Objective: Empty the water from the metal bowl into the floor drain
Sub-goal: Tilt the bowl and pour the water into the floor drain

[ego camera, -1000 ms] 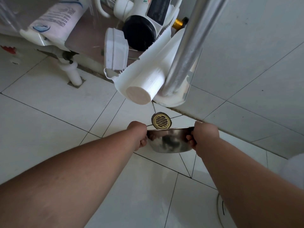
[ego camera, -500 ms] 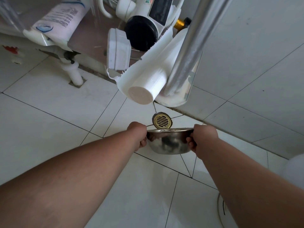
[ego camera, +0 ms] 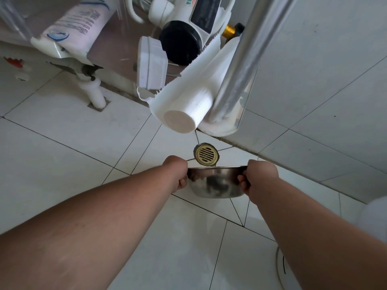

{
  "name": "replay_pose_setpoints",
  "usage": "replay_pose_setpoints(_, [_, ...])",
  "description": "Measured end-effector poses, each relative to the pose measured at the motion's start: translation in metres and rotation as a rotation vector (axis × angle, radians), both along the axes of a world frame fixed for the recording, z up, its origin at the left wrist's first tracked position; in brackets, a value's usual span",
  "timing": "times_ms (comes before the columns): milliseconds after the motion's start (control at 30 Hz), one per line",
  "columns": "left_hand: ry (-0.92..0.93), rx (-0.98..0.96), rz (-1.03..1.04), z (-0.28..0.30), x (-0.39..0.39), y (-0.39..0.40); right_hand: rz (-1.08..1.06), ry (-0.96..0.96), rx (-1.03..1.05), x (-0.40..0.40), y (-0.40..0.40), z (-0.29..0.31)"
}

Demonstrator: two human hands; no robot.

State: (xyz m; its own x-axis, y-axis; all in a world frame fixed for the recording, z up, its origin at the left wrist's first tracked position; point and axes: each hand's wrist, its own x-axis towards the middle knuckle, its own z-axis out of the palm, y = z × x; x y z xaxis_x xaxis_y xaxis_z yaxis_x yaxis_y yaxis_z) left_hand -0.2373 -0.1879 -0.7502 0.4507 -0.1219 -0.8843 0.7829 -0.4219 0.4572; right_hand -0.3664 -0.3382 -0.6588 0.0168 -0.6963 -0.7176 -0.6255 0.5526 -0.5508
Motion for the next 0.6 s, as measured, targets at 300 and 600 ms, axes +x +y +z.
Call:
replay_pose_setpoints(300, [-0.089, -0.049, 0.022, 0.0028, 0.0071, -0.0027, -0.038, -0.067, -0.057, 0.0061, -0.001, -0.0018])
replay_pose_setpoints(600, [0.04, 0.012, 0.025, 0.0002, 0.0025, 0.004, -0.021, -0.012, 0.051, 0.0024, -0.0011, -0.0036])
